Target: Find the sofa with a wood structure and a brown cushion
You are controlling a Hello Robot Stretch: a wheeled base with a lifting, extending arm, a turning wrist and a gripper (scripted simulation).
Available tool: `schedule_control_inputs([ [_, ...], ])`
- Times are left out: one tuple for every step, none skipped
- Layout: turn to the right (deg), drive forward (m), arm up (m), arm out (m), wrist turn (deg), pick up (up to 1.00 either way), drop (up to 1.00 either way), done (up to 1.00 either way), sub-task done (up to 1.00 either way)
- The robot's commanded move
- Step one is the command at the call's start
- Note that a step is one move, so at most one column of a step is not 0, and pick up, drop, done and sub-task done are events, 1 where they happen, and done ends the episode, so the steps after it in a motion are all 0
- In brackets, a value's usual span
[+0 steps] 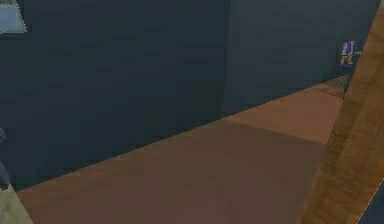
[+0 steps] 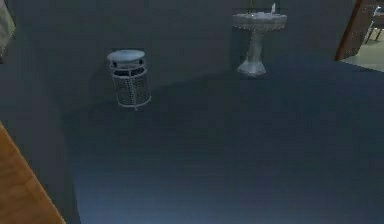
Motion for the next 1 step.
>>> schedule_control_inputs([
  [0.0, 0.65, 0.00, 0.00, 0.0, 0.00, 0.00, 0.00, 0.00],
])
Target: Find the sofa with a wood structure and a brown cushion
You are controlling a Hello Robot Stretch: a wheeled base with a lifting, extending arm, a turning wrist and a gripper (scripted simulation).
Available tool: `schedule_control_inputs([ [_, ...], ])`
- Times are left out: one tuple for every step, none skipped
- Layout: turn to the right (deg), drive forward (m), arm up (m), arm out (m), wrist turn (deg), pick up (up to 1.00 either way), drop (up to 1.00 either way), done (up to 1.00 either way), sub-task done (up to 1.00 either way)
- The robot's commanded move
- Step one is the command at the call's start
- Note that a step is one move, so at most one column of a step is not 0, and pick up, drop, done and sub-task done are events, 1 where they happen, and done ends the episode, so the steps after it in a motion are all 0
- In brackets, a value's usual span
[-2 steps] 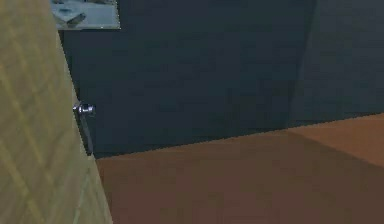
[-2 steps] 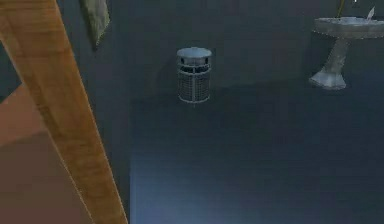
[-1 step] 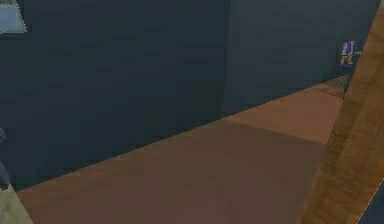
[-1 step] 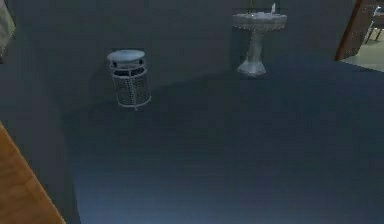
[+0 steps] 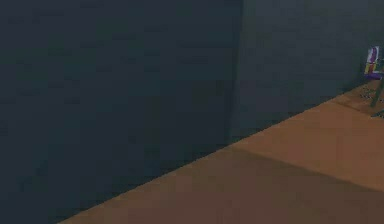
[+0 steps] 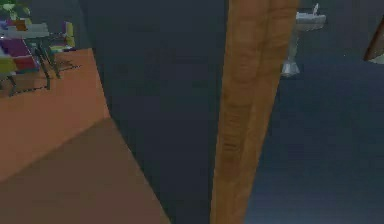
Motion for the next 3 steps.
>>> schedule_control_inputs([
  [45.0, 0.00, 0.00, 0.00, 0.0, 0.00, 0.00, 0.00, 0.00],
  [9.0, 0.00, 0.00, 0.00, 0.0, 0.00, 0.00, 0.00, 0.00],
  [0.0, 1.00, 0.00, 0.00, 0.0, 0.00, 0.00, 0.00, 0.00],
])
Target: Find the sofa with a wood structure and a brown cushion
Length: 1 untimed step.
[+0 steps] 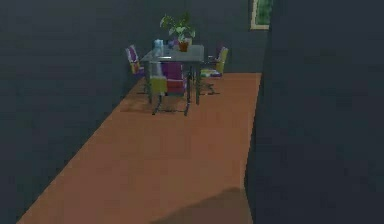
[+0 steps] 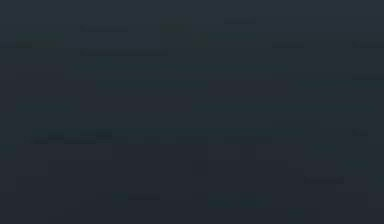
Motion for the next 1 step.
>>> schedule_control_inputs([
  [3.0, 0.00, 0.00, 0.00, 0.0, 0.00, 0.00, 0.00, 0.00],
])
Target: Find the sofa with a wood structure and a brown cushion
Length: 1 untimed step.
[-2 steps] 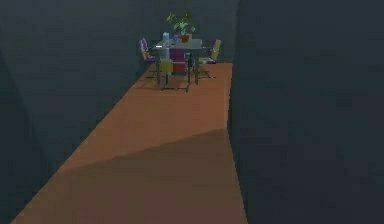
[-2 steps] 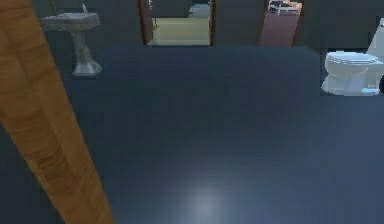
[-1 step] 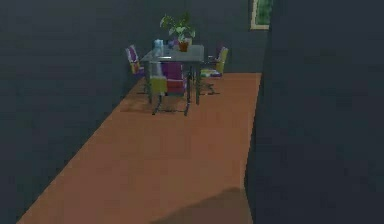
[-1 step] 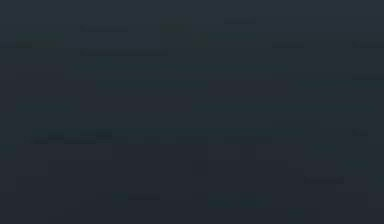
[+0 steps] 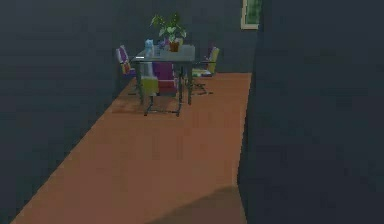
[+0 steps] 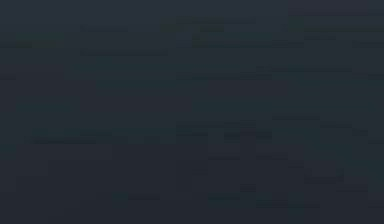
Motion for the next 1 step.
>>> schedule_control_inputs([
  [-45.0, 0.00, 0.00, 0.00, 0.0, 0.00, 0.00, 0.00, 0.00],
])
